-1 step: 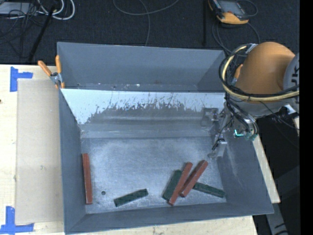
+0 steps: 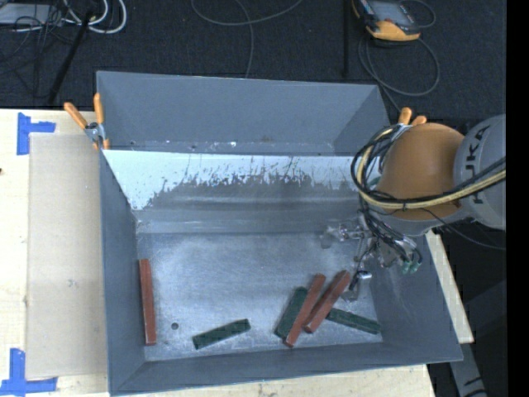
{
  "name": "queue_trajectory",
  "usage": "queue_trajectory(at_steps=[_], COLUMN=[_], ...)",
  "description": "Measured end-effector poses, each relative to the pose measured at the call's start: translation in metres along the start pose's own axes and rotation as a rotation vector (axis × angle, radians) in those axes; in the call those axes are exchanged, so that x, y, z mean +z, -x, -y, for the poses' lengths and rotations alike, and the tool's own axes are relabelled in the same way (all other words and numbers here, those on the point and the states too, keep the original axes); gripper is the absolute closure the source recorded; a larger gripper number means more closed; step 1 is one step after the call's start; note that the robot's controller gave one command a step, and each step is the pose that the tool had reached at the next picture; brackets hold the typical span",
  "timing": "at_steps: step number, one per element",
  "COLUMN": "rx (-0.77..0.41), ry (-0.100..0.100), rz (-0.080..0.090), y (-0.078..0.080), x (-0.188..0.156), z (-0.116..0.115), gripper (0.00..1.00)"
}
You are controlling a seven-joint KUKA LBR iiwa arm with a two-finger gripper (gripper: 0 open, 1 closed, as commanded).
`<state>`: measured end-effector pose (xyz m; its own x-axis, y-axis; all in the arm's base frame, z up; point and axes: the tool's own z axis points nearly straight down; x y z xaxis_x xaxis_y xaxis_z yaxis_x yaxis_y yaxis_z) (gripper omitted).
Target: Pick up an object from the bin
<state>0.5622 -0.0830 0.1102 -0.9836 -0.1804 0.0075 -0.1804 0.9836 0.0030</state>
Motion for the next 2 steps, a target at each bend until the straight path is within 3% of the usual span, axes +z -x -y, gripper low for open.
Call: queue_trajectory(at_steps=[1, 2], rx=[0.029, 0.025], ry=[-0.001, -0.002], rz=[0.001, 0.005], y=[-0.0394, -0.0362], x=[0.0432, 0.0380], z=[-0.0242, -0.0235], gripper=[0.00, 1.00])
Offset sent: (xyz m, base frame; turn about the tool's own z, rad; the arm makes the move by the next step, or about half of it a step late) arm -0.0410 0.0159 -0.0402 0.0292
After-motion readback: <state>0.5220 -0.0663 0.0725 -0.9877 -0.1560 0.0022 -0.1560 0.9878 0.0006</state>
